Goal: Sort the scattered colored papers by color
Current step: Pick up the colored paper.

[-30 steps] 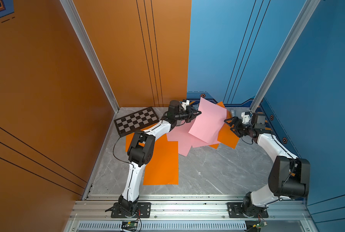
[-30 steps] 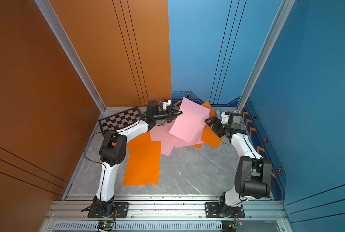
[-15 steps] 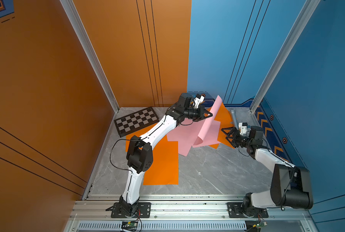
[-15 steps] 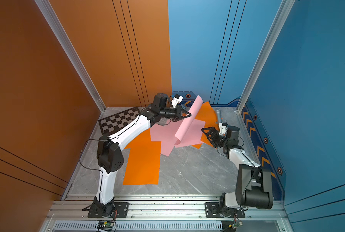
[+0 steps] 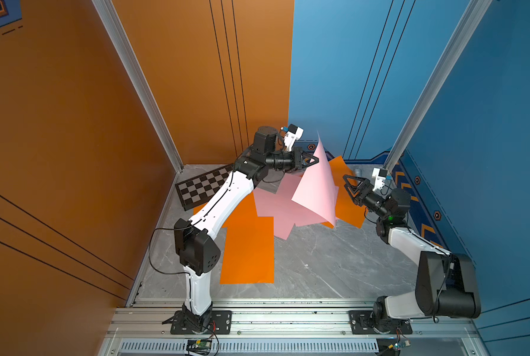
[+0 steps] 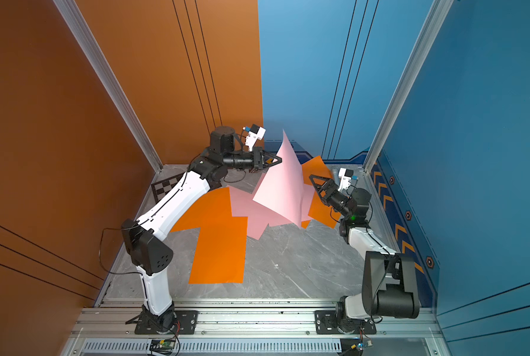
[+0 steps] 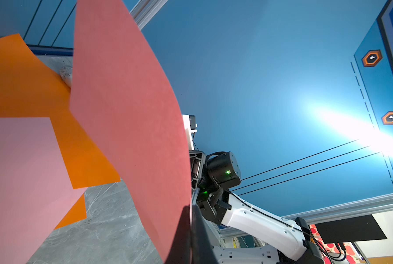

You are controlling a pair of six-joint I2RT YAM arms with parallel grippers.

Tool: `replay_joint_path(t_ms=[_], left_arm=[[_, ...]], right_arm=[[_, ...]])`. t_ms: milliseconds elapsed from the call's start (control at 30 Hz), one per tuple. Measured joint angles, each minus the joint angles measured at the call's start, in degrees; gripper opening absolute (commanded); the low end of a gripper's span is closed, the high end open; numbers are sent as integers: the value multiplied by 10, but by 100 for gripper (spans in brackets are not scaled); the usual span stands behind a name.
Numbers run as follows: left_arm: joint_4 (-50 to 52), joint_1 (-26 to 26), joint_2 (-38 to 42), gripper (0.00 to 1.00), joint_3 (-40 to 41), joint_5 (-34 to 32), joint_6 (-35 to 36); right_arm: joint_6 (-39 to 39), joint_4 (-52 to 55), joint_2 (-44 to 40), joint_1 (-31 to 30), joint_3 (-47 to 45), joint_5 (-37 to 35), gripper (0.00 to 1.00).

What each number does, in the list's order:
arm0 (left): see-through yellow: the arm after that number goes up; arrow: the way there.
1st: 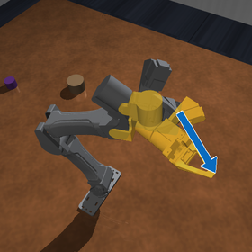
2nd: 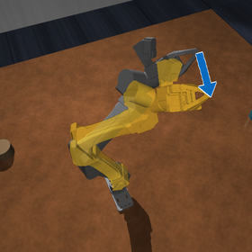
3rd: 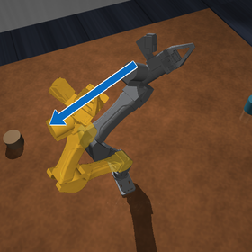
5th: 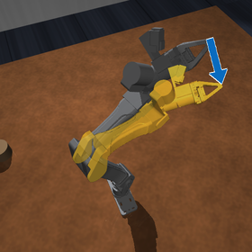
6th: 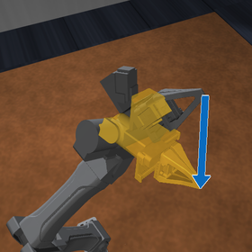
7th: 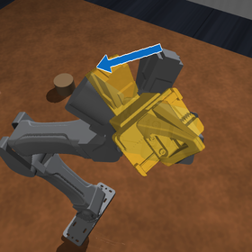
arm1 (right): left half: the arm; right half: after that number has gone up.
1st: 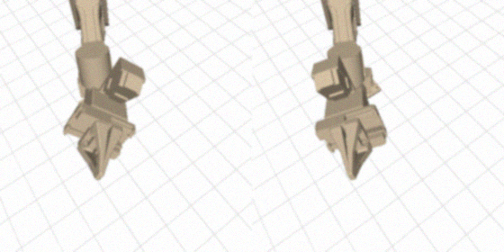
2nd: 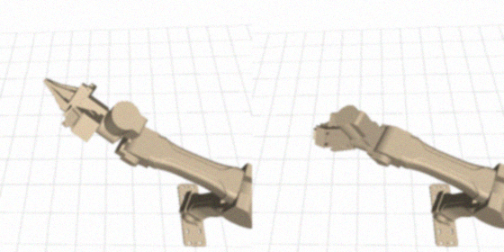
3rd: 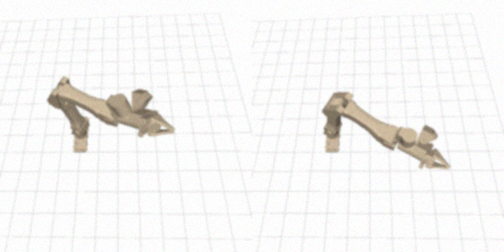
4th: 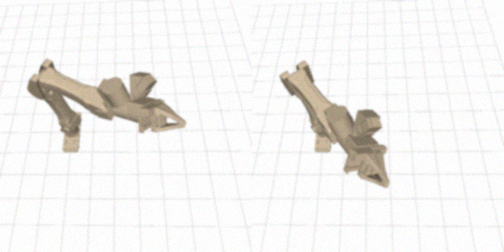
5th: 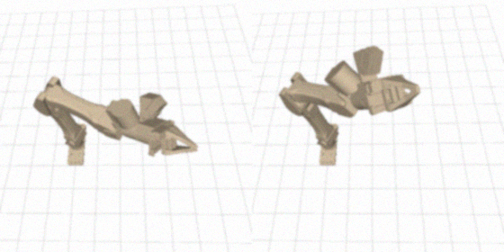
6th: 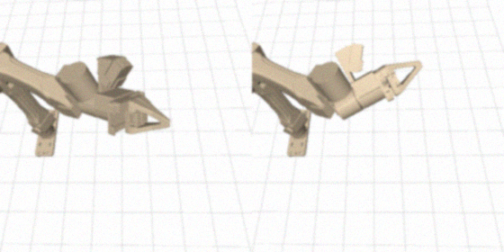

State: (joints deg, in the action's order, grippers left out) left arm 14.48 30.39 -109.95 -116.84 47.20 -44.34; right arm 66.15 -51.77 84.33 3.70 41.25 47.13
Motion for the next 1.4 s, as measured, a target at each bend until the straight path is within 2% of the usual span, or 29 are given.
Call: replay_joint_path(t_ms=[233,367,500,733,967,1100,1200,1400], left_arm=[[5,-4,3,0,19,-2,0],[9,-10,3,0,25,-2,0],[10,-25,-7,0,10,9,-2],[9,-32,-111,0,-110,71,-6],[17,-8,-240,0,-293,113,-47],[17,15,-255,0,-346,131,-59],[16,26,-230,0,-331,139,-56],[15,8,-132,0,-211,137,-25]], right_arm=[[162,-183,178,-78,57,-14,95],[203,-219,201,-112,81,-18,95],[221,-257,201,-115,92,-23,95],[226,-273,202,-95,65,-35,94],[227,-273,199,-25,15,-38,95],[239,-273,184,-15,11,-38,97],[253,-273,162,-16,14,-38,98],[287,-275,138,-26,44,-39,100]])
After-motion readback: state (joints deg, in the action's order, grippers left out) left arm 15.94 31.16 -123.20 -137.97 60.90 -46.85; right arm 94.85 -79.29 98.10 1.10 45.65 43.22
